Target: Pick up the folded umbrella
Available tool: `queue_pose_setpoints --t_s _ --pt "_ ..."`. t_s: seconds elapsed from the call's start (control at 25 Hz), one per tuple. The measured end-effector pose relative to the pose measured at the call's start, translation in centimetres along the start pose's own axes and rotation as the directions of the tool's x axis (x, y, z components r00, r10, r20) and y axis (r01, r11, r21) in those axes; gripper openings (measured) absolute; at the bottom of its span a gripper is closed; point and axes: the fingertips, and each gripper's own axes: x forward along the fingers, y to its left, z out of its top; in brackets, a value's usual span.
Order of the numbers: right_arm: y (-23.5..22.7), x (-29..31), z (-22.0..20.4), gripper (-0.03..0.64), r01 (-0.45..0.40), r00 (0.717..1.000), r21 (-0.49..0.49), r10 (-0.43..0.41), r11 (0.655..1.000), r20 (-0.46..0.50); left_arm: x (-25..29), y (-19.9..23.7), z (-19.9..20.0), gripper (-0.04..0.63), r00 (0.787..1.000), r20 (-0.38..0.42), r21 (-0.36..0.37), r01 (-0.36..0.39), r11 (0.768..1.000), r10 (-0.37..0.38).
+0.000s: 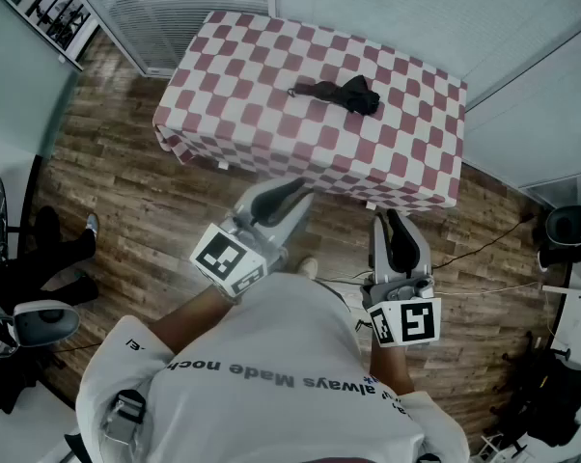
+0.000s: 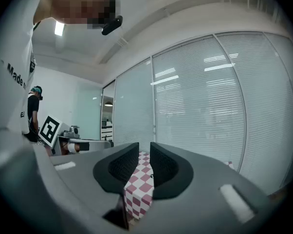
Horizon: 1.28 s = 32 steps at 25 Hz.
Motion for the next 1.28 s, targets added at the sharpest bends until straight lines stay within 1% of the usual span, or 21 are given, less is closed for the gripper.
queue_pose_setpoints --t_s 0.2,0.4,0.68,0.96,1.28 --pt "0.3 0.8 0.2 0.075 0.014 1.0 0.016 -0.014 1.0 0.01 -0.5 0.6 0.0 0.08 1.0 -0.001 -0.003 0.01 1.0 -0.01" --pt "1.0 2.3 0.1 0.075 0.031 0.999 0.013 -0.031 0.999 0.008 -0.9 2.4 0.2 0.08 1.0 -0.006 -0.007 0.017 1.0 -0.017" --pt "1.7 3.9 -1.1 0.075 0.047 0.999 0.029 -0.046 0.998 -0.028 -1.3 4.8 -0.2 0.08 1.0 -0.021 -0.016 0.014 1.0 -0.014" --pt "-0.8 5.6 -1.4 0.075 0.051 0.998 0.049 -0.05 0.998 -0.026 1.0 6.2 -0.6 0.08 1.0 -0.028 -0.026 0.007 1.0 -0.007" --pt "-6.2 8.4 -1.6 0.075 0.05 0.998 0.064 -0.048 0.997 -0.026 6.6 7.6 -1.0 0.08 0.999 -0.048 -0.02 0.006 1.0 -0.007"
